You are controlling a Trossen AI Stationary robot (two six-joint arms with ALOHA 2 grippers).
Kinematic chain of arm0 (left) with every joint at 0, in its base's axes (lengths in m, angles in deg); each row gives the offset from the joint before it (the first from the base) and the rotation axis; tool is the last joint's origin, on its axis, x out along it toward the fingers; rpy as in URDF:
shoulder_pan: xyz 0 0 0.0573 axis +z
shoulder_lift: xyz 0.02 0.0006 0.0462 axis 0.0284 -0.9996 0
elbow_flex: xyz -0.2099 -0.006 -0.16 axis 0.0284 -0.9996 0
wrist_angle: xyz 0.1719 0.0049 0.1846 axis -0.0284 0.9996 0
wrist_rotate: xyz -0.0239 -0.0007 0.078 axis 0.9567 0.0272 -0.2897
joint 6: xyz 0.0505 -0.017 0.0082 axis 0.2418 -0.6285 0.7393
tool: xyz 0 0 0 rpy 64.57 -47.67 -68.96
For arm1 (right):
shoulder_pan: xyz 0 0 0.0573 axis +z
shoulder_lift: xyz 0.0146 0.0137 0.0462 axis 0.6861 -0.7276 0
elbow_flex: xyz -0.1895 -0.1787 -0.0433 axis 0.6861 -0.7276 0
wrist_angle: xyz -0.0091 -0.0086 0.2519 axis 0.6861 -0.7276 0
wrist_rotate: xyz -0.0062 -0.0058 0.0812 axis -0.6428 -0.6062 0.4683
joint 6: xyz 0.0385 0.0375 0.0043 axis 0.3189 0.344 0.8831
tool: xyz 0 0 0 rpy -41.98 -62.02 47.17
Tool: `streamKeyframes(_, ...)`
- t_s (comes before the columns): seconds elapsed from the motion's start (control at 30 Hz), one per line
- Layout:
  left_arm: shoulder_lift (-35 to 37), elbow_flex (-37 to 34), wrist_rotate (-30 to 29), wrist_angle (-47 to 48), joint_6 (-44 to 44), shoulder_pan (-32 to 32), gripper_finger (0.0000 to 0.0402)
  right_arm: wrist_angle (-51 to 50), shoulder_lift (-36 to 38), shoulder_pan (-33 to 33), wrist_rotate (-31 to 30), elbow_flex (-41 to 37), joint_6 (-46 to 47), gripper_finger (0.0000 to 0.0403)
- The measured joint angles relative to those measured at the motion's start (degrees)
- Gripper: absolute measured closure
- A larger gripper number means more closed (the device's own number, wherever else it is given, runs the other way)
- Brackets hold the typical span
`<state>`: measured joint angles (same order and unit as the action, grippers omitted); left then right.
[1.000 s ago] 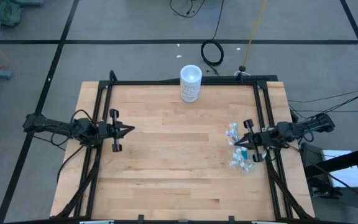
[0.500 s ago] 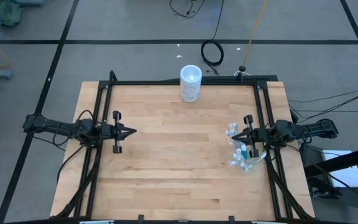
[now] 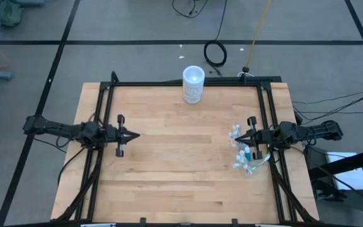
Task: Pick & Place toothbrushing station
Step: Return to Home Position
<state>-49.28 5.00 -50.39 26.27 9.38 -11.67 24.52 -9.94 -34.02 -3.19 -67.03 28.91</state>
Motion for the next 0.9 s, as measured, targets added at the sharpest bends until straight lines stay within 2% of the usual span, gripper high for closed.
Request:
streamKeyframes(0.1,-0.02,0.00,2.07,2.83,1.78,0.00,0.0394,0.00,0.00,0.00,0.00,0.00,0.00,0.0399)
streamKeyframes(0.23,0.87,0.09,1.97,2.84,1.06,-0.04,0.0395,0.00,0.00,0.00,-0.02,-0.04,0.00,0.0399)
streamKeyframes(0.37,4.43,1.35,1.32,4.14,1.14,-0.20,0.0381,0.00,0.00,0.00,0.00,-0.04,0.00,0.0399)
streamKeyframes(0.47,8.38,2.30,-1.59,8.51,1.92,-0.20,0.0379,-0.01,0.00,0.00,-0.02,-0.04,0.00,0.0399)
streamKeyframes(0.57,11.89,2.33,-2.13,12.64,3.13,-0.17,0.0378,-0.02,-0.02,0.00,-0.02,-0.04,0.00,0.0399)
streamKeyframes(0.9,11.65,0.44,-1.07,11.95,4.65,-0.11,0.0378,-0.04,-0.04,0.02,-0.04,-0.05,0.00,0.0399)
